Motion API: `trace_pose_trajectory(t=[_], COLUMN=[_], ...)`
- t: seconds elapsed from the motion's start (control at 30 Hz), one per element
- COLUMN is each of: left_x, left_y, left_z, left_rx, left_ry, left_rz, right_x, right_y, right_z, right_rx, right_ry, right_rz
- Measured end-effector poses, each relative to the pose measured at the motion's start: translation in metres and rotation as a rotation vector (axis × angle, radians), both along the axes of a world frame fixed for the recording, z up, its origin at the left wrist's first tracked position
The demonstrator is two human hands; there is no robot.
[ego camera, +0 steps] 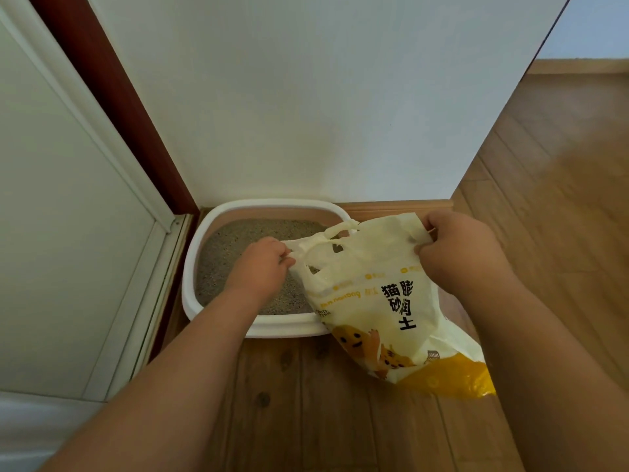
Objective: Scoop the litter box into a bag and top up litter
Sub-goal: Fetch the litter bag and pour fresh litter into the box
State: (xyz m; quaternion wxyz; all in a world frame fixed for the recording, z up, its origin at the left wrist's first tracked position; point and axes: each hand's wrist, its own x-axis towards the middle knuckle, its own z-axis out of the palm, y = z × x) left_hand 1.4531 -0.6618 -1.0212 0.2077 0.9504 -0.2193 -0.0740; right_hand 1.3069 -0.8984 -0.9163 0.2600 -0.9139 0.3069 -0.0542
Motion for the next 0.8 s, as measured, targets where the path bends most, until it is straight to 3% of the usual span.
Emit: trace_pose_trajectory(t=[0.63,0.8], left_x=[-0.037,-0.052], left_y=[-0.056,-0.070], left_z=[0.051,0.048], left_rx=[-0.234,-0.299], left_ry=[-0.085,-0.028], left_rz=[-0.110,-0.111], right_x=[-0.015,-0.013], right_y=[-0.045,-0.052], right_z=[0.011,0.006], right_rx=[-0.035,-0.006], right_ry=[-0.090,-0.085], right_rz=[-0.210,-0.224])
